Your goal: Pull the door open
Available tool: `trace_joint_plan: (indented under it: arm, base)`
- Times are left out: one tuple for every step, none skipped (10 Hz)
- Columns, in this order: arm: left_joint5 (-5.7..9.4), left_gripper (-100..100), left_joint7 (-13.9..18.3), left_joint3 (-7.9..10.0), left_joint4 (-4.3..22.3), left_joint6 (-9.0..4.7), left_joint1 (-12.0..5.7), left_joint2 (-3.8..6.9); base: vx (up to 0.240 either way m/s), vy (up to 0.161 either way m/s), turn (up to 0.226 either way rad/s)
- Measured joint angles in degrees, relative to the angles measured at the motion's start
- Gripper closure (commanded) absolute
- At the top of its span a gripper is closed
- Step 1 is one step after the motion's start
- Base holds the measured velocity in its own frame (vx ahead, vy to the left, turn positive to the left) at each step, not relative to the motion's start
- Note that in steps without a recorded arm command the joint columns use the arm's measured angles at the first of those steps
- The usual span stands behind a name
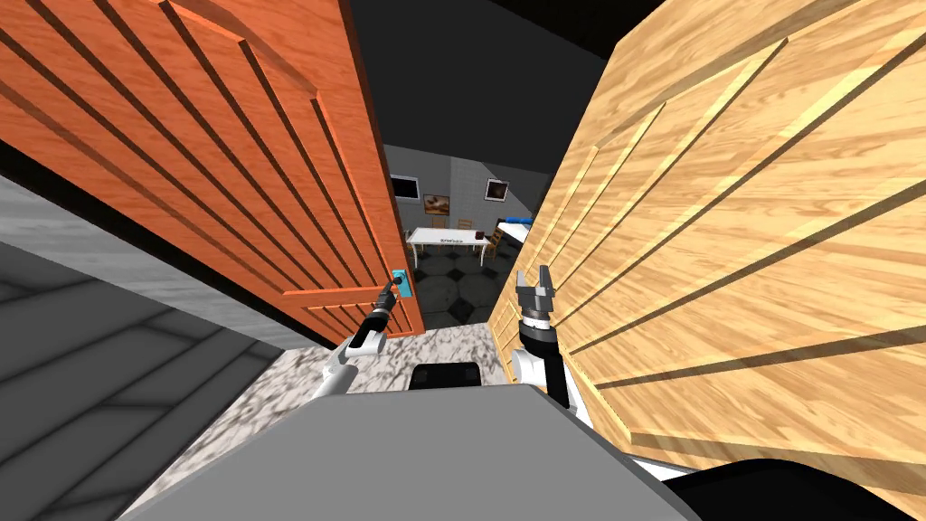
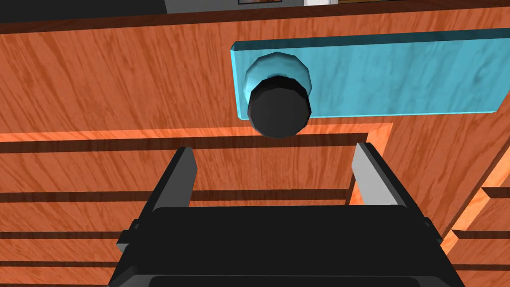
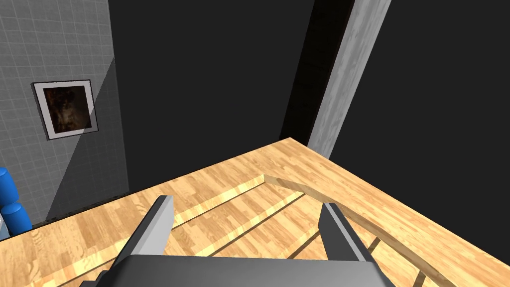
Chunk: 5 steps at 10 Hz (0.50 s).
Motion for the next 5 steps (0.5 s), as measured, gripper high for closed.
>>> trace_joint_plan:
  arm:
    - [0.48,-100,0.72,0.70,1.55,-0.43,-0.87,1.22]
    - [0.89,-100,1.30,1.34,1.76,-0.60,-0.62,2.13]
    - [1.40,-100,2.06,1.97,2.41,-0.72,-0.79,3.44]
    - [1.46,100,2.25,2.04,2.50,-0.76,-0.86,3.59]
    - [1.42,100,2.15,2.00,2.42,-0.75,-0.85,3.50]
  base:
    - [0.164,-0.046,-0.139]
    - [0.190,-0.039,-0.157]
    - [0.088,-0.014,-0.025]
    - [-0.012,0.002,0.026]
    - [-0.030,0.007,-0.005]
